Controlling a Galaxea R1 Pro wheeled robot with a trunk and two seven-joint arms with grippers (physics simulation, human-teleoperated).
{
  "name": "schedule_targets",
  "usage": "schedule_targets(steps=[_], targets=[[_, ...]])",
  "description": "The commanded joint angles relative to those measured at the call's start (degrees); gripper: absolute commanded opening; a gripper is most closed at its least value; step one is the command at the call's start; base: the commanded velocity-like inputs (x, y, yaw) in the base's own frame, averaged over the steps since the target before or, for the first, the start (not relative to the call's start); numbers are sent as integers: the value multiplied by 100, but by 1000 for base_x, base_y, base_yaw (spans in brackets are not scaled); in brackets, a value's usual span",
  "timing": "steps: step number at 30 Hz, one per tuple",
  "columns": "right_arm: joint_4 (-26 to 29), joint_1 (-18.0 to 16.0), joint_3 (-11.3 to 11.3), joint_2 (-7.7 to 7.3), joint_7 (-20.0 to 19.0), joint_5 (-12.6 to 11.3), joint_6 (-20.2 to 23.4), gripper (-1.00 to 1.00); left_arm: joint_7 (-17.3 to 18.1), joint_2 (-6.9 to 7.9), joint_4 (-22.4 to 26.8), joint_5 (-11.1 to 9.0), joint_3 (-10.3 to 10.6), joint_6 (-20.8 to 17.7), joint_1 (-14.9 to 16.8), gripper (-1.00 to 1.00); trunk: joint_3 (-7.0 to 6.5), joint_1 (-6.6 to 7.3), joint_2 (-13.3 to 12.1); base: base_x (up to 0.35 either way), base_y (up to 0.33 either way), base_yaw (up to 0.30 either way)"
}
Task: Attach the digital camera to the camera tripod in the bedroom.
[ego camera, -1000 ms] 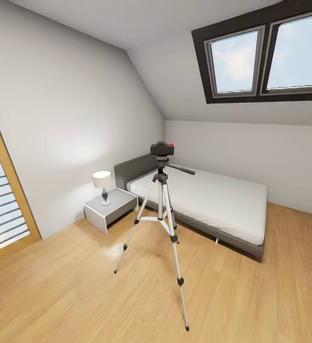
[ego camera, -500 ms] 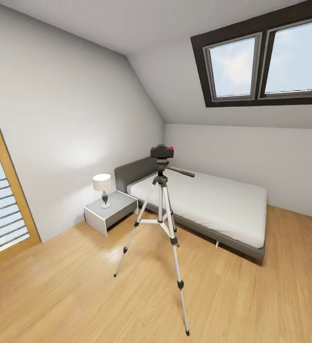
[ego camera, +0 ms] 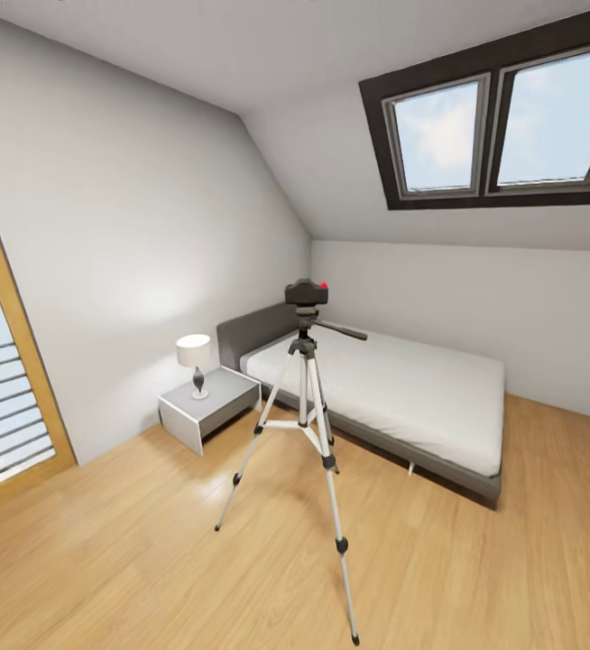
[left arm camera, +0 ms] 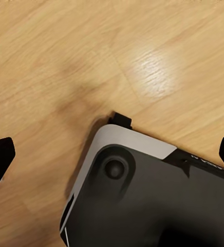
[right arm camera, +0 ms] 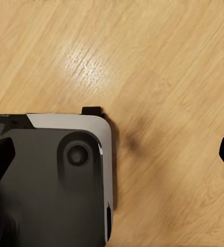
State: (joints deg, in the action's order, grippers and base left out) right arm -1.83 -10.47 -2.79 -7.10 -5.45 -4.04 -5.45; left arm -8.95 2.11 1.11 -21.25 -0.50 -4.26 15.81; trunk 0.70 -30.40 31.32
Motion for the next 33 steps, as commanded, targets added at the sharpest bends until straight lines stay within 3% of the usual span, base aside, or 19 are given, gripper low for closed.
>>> schedule_targets(steps=[1, 33], targets=[[-19, -8, -31, -1, -26, -44, -36, 100, -19, 0, 12, -20, -3, -31, 1, 100, -1, -2, 7, 0, 0, 0], [-19, -8, -33, 0, -26, -58, -25, 100, -19, 0, 12, -20, -3, -31, 1, 100, -258, -2, 7, 0, 0, 0]])
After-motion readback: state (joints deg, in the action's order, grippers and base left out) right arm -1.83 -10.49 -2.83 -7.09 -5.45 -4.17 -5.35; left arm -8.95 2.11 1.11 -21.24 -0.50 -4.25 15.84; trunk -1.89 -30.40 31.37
